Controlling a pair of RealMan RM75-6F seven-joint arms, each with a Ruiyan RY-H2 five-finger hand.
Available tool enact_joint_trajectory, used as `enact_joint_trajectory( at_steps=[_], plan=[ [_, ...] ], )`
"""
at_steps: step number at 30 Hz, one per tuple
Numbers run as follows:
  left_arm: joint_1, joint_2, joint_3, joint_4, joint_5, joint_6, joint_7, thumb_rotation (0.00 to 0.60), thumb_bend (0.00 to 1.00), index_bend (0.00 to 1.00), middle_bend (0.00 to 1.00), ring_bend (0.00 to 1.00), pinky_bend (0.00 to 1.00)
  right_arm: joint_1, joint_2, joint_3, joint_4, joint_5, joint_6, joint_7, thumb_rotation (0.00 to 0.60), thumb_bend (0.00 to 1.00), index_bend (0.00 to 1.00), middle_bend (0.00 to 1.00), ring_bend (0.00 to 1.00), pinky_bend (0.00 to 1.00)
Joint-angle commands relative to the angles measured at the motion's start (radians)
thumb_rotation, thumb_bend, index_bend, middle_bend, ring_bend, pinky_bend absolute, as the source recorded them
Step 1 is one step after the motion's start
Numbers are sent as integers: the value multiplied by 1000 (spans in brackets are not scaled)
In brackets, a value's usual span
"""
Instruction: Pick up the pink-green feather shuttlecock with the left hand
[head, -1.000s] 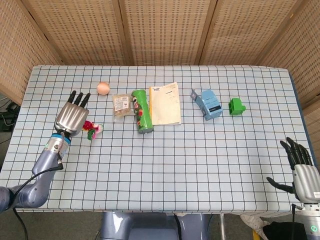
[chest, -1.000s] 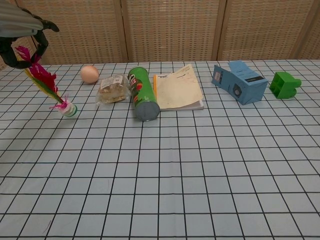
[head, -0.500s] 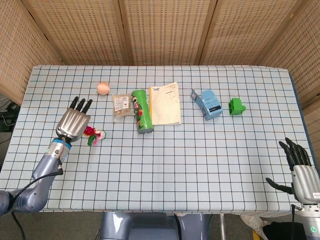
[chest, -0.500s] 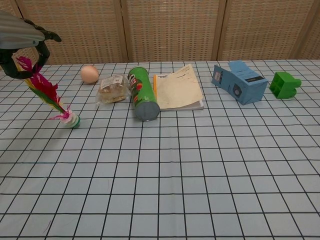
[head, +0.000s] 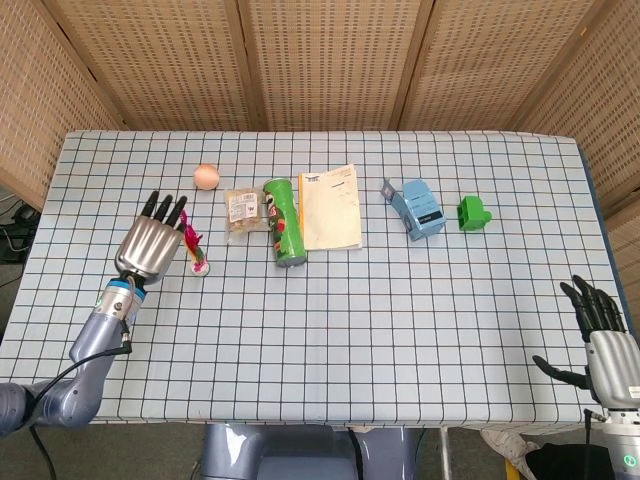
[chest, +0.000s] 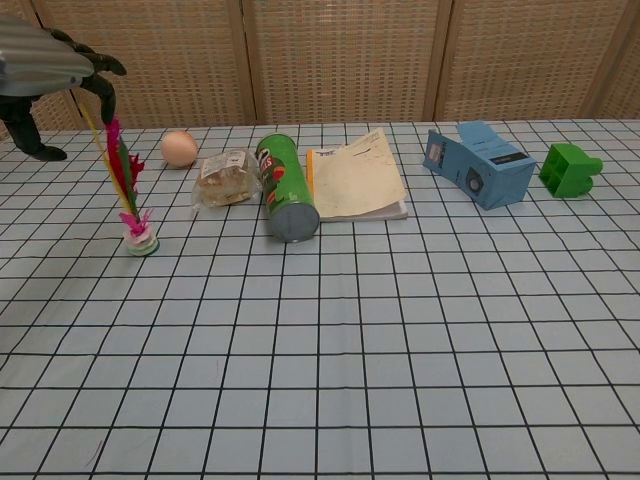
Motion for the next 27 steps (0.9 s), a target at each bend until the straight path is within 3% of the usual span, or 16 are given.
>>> enact_joint_trajectory(
  at_steps=[1,8,14,20,27],
  plan=[
    [14,-16,-15,9,35,40,-13,600,286,183,0,0,0,0,0,-1,0,-2,1,0,600,66,29,0,0,0],
    [70,25,-53,-51,117,105,-124,600,287,126,0,0,0,0,0,-2,0,-7,3,-3,600,66,29,0,0,0],
    [173,26,-31,-97,264,203,-256,600,279,128,0,0,0,-1,1,-2,0,-12,9,-5,600,65,29,0,0,0],
    [309,-13,36,-105,409,317,-368,600,272,119,0,0,0,-1,-3,-3,0,-16,13,-15,600,66,28,0,0,0],
    [503,-85,138,-13,591,479,-523,600,258,86,0,0,0,-7,-9,-7,-8,-39,36,-49,600,66,28,0,0,0]
  ],
)
